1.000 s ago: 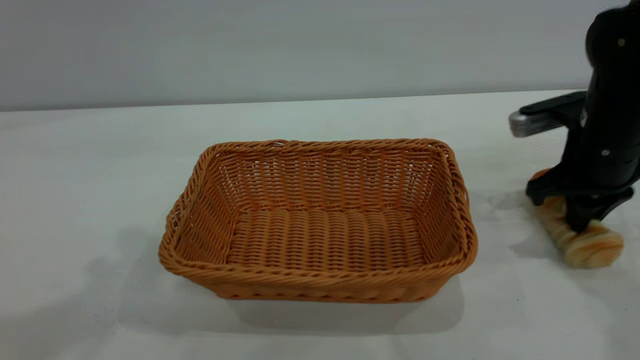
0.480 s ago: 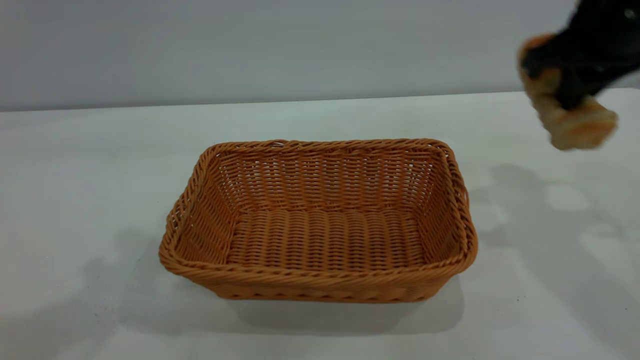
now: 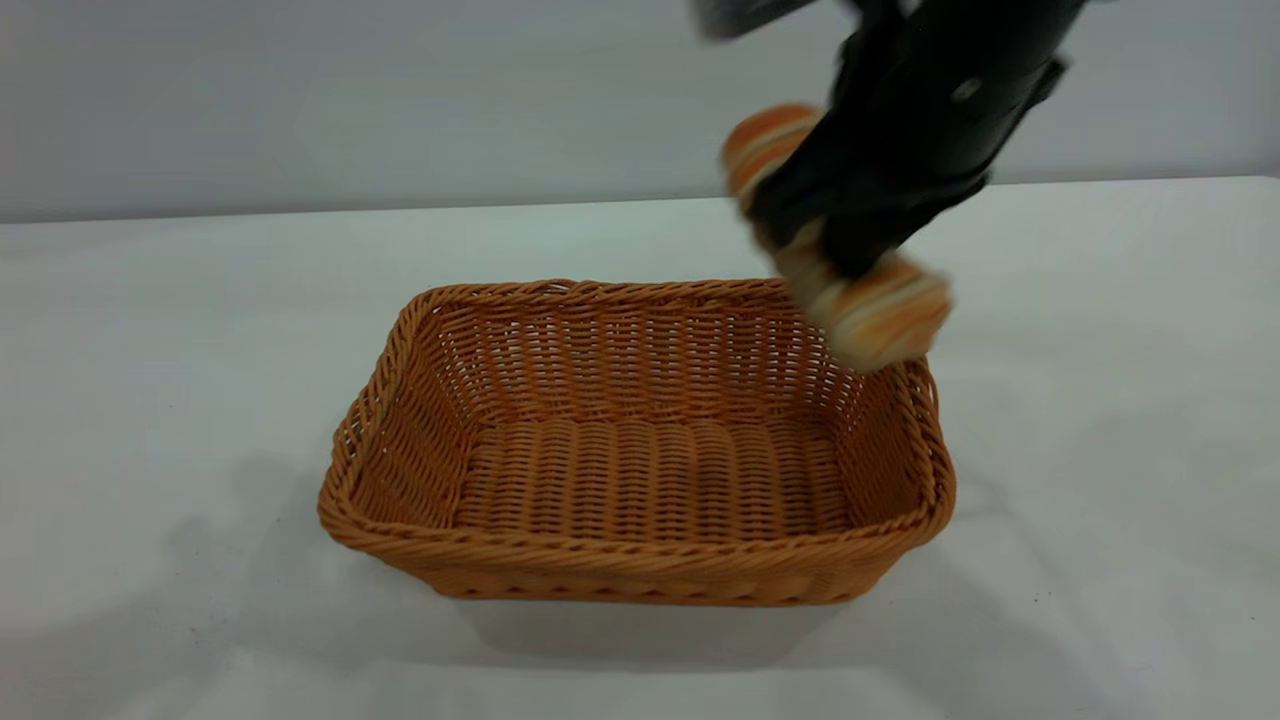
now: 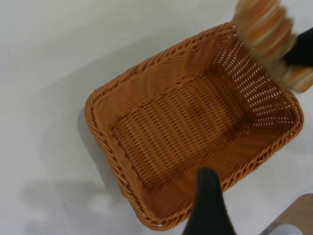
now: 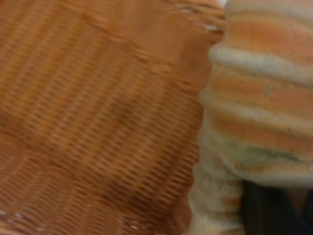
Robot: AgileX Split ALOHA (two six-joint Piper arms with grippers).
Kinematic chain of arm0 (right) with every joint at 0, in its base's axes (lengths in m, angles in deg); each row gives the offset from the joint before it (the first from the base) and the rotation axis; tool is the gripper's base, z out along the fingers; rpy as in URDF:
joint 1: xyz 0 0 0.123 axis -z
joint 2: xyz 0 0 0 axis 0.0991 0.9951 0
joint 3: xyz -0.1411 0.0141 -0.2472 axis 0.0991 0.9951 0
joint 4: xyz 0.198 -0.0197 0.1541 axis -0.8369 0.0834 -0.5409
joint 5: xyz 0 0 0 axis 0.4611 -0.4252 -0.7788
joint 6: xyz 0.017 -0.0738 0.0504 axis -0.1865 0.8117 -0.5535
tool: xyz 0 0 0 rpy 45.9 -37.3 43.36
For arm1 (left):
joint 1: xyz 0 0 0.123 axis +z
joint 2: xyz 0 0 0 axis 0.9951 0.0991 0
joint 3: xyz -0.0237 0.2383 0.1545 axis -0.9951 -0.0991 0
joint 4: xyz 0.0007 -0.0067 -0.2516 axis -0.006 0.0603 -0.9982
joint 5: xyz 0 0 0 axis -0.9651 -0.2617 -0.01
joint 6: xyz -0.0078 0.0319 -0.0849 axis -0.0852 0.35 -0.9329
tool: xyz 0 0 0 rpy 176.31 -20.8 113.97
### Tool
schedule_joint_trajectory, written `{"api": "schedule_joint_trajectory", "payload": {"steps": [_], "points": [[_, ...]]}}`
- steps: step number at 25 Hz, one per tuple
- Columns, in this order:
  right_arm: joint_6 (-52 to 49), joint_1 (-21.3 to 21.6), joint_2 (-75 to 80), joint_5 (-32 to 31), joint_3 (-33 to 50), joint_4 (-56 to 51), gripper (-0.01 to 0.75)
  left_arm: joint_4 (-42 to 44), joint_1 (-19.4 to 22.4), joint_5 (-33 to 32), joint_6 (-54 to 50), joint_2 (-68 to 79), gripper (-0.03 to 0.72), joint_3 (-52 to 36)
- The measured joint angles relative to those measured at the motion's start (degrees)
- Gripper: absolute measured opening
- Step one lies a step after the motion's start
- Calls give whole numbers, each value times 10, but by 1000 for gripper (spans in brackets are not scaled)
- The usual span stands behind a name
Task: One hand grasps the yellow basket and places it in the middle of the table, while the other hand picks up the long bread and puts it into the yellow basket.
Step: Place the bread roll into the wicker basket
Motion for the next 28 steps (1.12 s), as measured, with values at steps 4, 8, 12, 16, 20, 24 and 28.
{"api": "schedule_joint_trajectory", "payload": {"steps": [4,8,12,16,20,24,28], "points": [[2,-16,45,22,0,0,57,0,0,-2,-1,0,586,0],[28,-17,76,42,0,1,148,0,0,-5,-1,-7,586,0],[39,-17,78,59,1,3,349,8,0,-7,-2,-36,586,0],[39,-17,78,63,1,3,480,13,0,-16,-5,-76,586,-4],[41,-17,78,62,1,3,495,31,0,-18,-16,-122,586,-32],[41,-17,71,58,1,5,483,65,0,-18,-48,-185,586,-80],[41,-17,36,47,1,18,454,101,0,-18,-80,-270,586,-138]]}}
